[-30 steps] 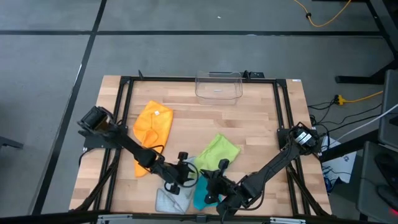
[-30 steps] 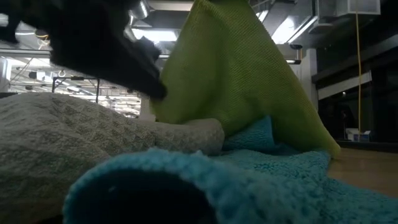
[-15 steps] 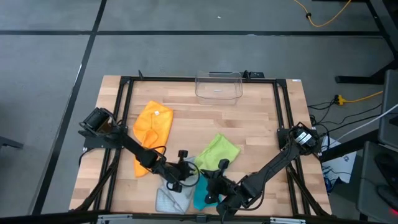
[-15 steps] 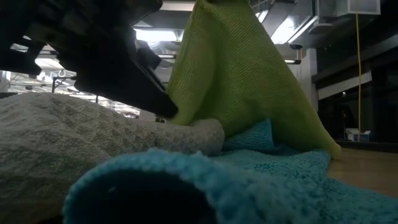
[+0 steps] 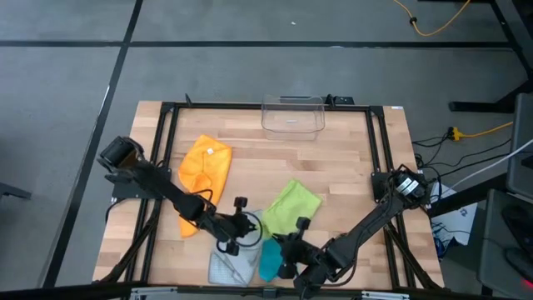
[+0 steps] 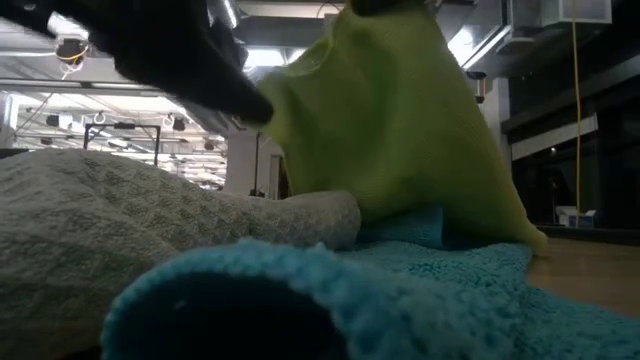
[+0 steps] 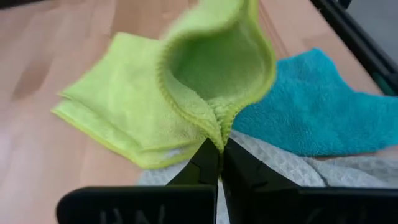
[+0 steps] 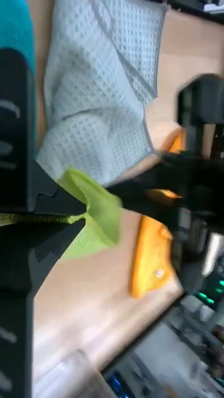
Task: Fold microfiber towels
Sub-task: Fold the green microfiber towel
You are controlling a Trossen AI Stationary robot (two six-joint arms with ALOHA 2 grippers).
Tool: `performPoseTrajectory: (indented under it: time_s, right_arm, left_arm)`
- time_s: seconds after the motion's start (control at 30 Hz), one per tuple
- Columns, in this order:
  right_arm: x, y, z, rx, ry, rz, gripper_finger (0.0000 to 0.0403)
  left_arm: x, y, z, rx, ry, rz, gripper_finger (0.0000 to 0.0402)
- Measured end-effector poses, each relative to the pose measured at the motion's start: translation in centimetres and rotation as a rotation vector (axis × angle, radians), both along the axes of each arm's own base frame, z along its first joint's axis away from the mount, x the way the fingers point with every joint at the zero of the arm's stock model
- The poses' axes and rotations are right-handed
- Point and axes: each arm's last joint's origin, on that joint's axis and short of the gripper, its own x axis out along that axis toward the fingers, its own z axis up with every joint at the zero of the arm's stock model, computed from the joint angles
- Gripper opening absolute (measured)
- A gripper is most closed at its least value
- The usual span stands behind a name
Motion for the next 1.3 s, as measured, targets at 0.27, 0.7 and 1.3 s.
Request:
performPoseTrajectory:
  time_s: [0.27,0.7,1.3]
  right_arm:
    - [-0.2,0.3,-0.1,0.064,-0.010,-0.009,0.0011]
    - [-0.3,0.4,-0.1,0.090,-0.019,-0.017,0.0011]
    - [-1.3,-0.7,-0.6,0.164,-0.082,-0.210,0.0009]
  left_arm:
    - [-0.9,1.5,1.5,-0.068,0.107,-0.073,0.0000]
    - [-1.2,2.2,1.1,-0.045,0.173,-0.056,0.0000]
    - [1.5,4.8,6.6,0.056,0.283,-0.108,0.0000]
